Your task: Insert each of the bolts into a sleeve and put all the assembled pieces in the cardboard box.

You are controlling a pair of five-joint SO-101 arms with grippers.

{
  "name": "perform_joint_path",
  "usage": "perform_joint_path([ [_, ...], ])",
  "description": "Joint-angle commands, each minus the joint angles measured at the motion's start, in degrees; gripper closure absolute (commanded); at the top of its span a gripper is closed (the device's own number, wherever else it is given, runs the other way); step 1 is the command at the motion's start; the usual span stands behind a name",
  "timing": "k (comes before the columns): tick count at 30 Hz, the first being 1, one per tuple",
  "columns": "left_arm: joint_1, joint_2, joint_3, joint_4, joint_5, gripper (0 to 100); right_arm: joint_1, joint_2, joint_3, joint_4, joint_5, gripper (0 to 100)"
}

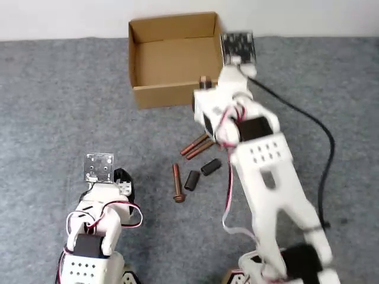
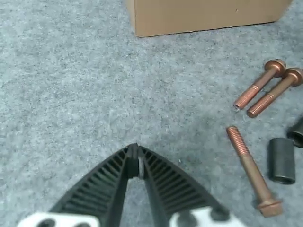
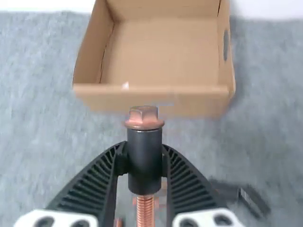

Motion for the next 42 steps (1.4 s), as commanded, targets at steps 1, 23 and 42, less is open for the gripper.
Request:
perform_joint_path([
  [1, -0.26, -0.26, -0.31, 0.09, -0.26, 100, 2.15, 9.27, -14.68, -4.18, -0.26, 99.1],
  [23, -2.37, -0.26, -0.31, -0.09, 6.59, 100, 4.18, 70.11, -74.64, -12.53, 10.11, 99.1],
  [42, -2.37, -0.26, -0.31, -0.09, 6.59, 100, 3.03, 79.78, -81.23, -7.6, 15.91, 87.0],
])
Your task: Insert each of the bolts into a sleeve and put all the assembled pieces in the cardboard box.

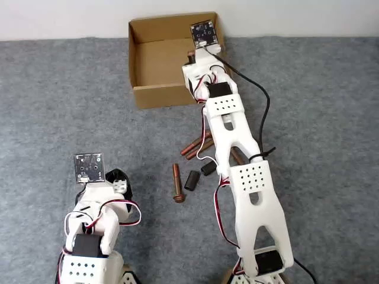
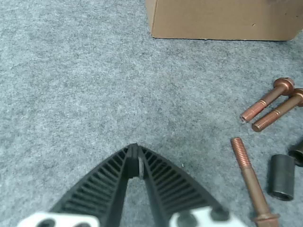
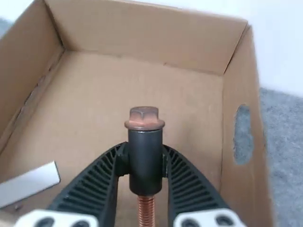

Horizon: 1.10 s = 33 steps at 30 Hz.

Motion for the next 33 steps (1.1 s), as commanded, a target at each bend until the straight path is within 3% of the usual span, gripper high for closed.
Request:
perform_joint_path([
  [1, -0.35, -0.26, -0.31, -0.09, 0.53, 100, -0.31, -1.8, -4.31, 1.98, 0.79, 84.2],
  [5, -0.35, -0.26, -0.31, -0.09, 0.53, 100, -0.57, -2.07, -7.03, 3.74, 0.97, 84.2],
  [12, -0.62, -0.26, -0.31, -0.18, 0.53, 100, -2.59, -3.56, -18.37, 14.99, 0.88, 99.5],
  [21, -0.7, -0.26, -0.31, -0.18, 0.53, 100, -2.59, -5.32, -29.71, 37.67, 0.53, 99.0],
  [26, -0.7, -0.26, -0.31, -0.18, 0.53, 100, -3.12, -10.59, -29.54, 43.74, -5.71, 99.1],
  [33, -0.7, -0.26, -0.31, -0.18, 0.53, 100, -5.32, -16.84, -29.54, 61.05, -13.54, 99.1],
])
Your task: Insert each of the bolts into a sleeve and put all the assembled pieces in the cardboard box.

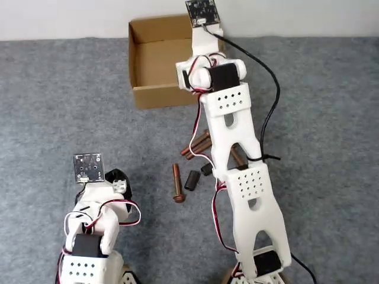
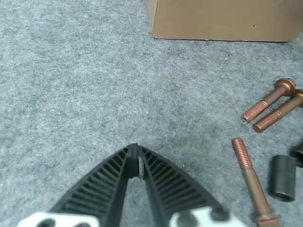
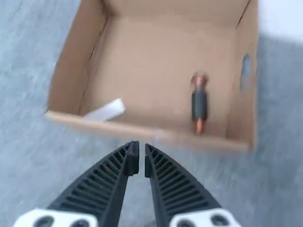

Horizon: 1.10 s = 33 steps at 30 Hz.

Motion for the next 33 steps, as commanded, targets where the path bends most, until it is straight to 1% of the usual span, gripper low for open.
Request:
perform_joint_path([
  [1, -0.44, -0.26, -0.31, -0.18, 0.44, 100, -0.75, -6.02, -2.81, 8.4, -3.87, 99.1],
  [6, -0.44, -0.26, -0.31, -0.18, 0.44, 100, -0.57, -8.66, -2.2, 8.57, -6.07, 99.1],
  [10, -0.44, -0.26, -0.31, -0.18, 0.44, 100, -1.27, -13.85, 4.57, 8.75, -7.21, 99.1],
  [13, -0.44, -0.26, -0.31, -0.18, 0.44, 100, -1.63, -20.62, 15.56, 8.75, -9.05, 98.7],
  [19, -0.44, -0.26, -0.31, -0.18, 0.44, 100, -2.51, -34.51, 42.64, 8.48, -14.24, 98.6],
  [22, -0.44, -0.26, -0.31, -0.18, 0.53, 100, -3.3, -39.16, 52.84, 8.48, -16.7, 97.9],
  [24, -0.44, -0.26, -0.31, -0.18, 0.53, 100, -3.74, -41.19, 58.2, 8.48, -18.9, 93.9],
  [29, -0.44, -0.26, -0.31, -0.18, 0.53, 100, -3.91, -41.63, 68.48, 8.31, -23.21, 77.9],
  [30, -0.44, -0.26, -0.31, -0.18, 0.53, 100, -3.91, -41.01, 69.45, 8.22, -23.74, 76.4],
  [33, -0.44, -0.26, -0.31, -0.18, 0.53, 100, -3.91, -37.58, 70.07, 7.87, -25.32, 76.1],
])
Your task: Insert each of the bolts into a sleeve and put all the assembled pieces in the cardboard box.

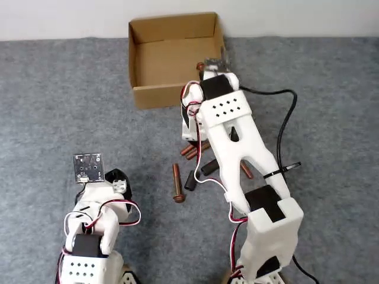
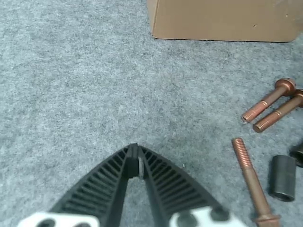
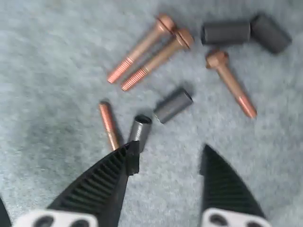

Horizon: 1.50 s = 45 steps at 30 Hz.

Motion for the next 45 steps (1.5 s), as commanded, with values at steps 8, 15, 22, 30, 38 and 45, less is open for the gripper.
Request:
perform_joint_path([
  [8, -0.44, -0.26, -0.31, -0.18, 0.53, 100, -0.31, 11.03, 0.0, -0.48, -3.6, 76.1],
  [15, -0.44, -0.26, -0.31, -0.18, 0.53, 100, -0.31, 15.69, 0.0, -6.46, -3.6, 76.7],
  [22, -0.44, -0.26, -0.31, -0.18, 0.53, 100, 0.13, 20.26, 0.0, -8.48, -3.6, 90.2],
  [30, -0.44, -0.26, -0.31, -0.18, 0.53, 100, 2.95, 24.31, 0.0, -9.71, -3.43, 94.4],
  [38, -0.44, -0.26, -0.31, -0.18, 0.53, 100, 5.05, 24.04, 0.0, -9.63, -2.99, 95.0],
  [45, -0.44, -0.26, -0.31, -0.18, 0.53, 100, 2.86, 18.24, 0.0, -6.02, -0.62, 99.1],
])
